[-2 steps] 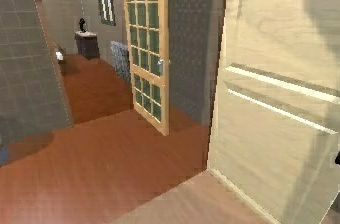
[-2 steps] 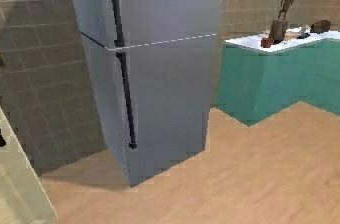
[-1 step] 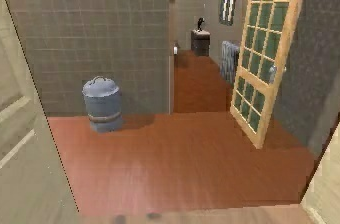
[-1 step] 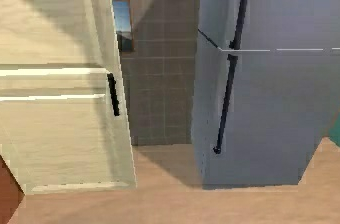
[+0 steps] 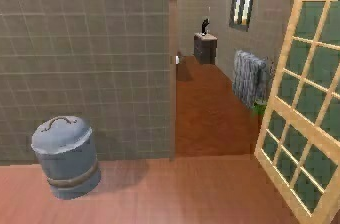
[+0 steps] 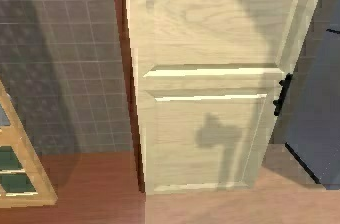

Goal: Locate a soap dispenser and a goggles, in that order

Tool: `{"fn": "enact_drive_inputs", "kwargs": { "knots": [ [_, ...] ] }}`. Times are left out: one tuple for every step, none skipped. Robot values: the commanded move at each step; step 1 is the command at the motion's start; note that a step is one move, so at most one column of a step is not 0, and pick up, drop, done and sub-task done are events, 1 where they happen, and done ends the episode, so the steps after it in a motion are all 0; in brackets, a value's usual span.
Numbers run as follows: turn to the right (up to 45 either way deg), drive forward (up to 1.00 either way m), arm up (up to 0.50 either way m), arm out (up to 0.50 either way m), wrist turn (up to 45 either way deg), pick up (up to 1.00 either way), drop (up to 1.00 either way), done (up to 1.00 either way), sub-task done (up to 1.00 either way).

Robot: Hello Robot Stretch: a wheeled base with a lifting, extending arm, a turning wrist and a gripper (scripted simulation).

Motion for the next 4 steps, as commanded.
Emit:
{"fn": "enact_drive_inputs", "kwargs": {
  "knots": [
    [-9.0, 0.00, 0.00, 0.00, 0.0, 0.00, 0.00, 0.00, 0.00],
    [0.0, 0.30, 0.00, 0.00, 0.0, 0.00, 0.00, 0.00, 0.00],
    [-33.0, 0.00, 0.00, 0.00, 0.0, 0.00, 0.00, 0.00, 0.00],
    [0.0, 0.50, 0.00, 0.00, 0.0, 0.00, 0.00, 0.00, 0.00]
  ]
}}
